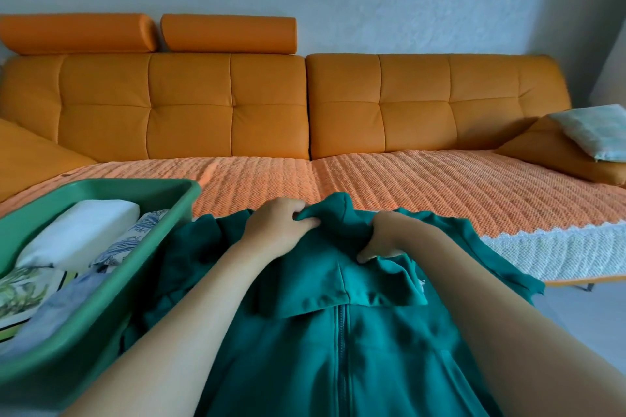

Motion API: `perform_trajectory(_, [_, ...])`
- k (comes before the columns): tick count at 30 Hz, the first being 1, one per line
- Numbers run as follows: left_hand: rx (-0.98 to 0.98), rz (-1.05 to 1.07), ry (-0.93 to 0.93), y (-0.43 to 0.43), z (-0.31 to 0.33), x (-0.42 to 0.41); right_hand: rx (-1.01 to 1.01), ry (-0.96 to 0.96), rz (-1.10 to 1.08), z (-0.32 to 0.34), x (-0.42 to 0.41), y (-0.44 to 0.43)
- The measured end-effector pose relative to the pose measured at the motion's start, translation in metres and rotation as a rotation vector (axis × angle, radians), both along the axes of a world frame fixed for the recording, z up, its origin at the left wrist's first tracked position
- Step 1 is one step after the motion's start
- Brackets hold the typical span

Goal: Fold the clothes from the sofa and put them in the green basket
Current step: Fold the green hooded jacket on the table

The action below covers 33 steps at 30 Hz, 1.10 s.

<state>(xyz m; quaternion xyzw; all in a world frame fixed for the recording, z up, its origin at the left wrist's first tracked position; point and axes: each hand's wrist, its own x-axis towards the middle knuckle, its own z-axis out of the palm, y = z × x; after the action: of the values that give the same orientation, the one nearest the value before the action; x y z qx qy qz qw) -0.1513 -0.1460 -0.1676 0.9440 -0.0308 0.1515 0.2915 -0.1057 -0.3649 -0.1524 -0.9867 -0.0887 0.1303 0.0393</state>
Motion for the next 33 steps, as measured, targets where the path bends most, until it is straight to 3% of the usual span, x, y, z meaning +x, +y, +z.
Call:
perform_trajectory(2, [0.174,0.056,-0.051,0.003,0.013,-0.004,0.064,-0.048,-0.051,0.009,-0.007,0.0])
perform_trajectory(4, [0.204,0.072,-0.142,0.001,0.026,-0.009,0.479,-0.177,-0.122,0.016,-0.014,-0.001])
perform_trajectory(6, [0.07,0.016,-0.316,-0.002,0.04,-0.014,0.82,-0.492,-0.11,0.019,-0.018,-0.002])
perform_trajectory(7, [-0.024,-0.022,-0.409,-0.004,0.046,-0.017,0.854,-0.641,-0.029,0.018,-0.021,-0.004])
perform_trajectory(9, [-0.139,-0.096,-0.509,-0.008,0.052,-0.028,0.863,-0.74,0.164,0.015,-0.027,-0.009])
perform_trajectory(12, [-0.128,-0.102,-0.403,-0.009,0.04,-0.048,0.775,-0.52,0.235,0.011,-0.037,-0.023])
perform_trajectory(14, [-0.037,-0.1,-0.22,-0.005,0.027,-0.062,0.462,-0.288,0.217,0.011,-0.046,-0.035])
perform_trajectory(16, [0.049,-0.229,0.046,0.001,0.015,-0.073,0.114,-0.023,0.189,0.013,-0.059,-0.042])
perform_trajectory(18, [0.083,-0.386,0.336,0.005,0.009,-0.082,-0.043,0.151,0.152,0.013,-0.071,-0.042])
perform_trajectory(19, [0.074,-0.449,0.468,0.006,0.007,-0.086,-0.05,0.144,0.139,0.013,-0.076,-0.04])
perform_trajectory(21, [0.071,-0.52,0.632,0.007,0.005,-0.09,0.051,-0.053,0.165,0.013,-0.084,-0.037])
perform_trajectory(23, [0.08,-0.52,0.66,0.004,0.002,-0.091,0.259,-0.218,0.303,0.016,-0.092,-0.028])
perform_trajectory(25, [0.055,-0.442,0.585,-0.002,0.001,-0.089,0.439,-0.065,0.38,0.018,-0.098,-0.019])
perform_trajectory(29, [0.133,-0.047,0.225,0.0,-0.008,-0.08,0.143,0.301,0.413,0.013,-0.107,-0.014])
perform_trajectory(31, [0.111,0.083,0.248,0.0,-0.016,-0.076,0.172,0.319,0.358,0.011,-0.105,-0.015])
perform_trajectory(33, [0.126,0.135,0.409,-0.003,-0.027,-0.074,0.23,0.297,0.326,0.009,-0.1,-0.015])
